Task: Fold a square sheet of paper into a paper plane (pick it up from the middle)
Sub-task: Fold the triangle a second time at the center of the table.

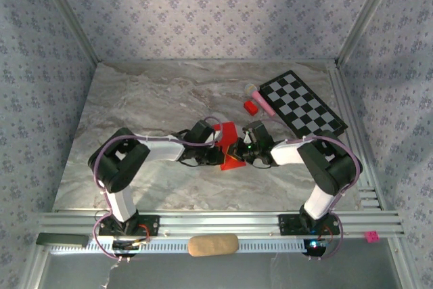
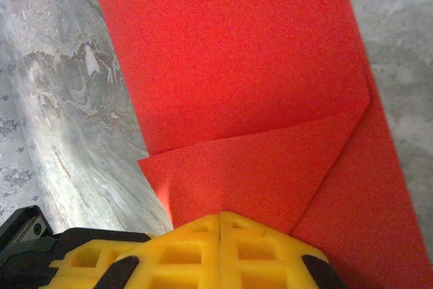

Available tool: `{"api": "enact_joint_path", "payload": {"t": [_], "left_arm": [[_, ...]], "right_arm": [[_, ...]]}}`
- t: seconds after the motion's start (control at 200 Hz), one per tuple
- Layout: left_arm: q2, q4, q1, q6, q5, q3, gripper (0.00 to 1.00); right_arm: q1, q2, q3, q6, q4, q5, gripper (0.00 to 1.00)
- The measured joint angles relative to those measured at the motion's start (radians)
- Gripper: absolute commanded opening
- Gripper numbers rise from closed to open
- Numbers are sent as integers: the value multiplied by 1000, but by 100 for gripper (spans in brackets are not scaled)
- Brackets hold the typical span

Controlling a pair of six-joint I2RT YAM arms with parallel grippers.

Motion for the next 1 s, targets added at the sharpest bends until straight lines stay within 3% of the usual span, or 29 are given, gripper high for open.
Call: {"api": "enact_joint_path", "payload": {"t": [0.415, 0.72, 0.999], "left_arm": [[-24, 64, 5, 13, 6, -63, 0], [-25, 35, 6, 43, 4, -52, 0], [-27, 30, 6, 57, -3, -52, 0]], "right_arm": [[-45, -129, -9, -61, -94, 18, 3], [6, -9, 29, -71, -89, -16, 2], [-84, 6, 30, -71, -70, -56, 3]]}}
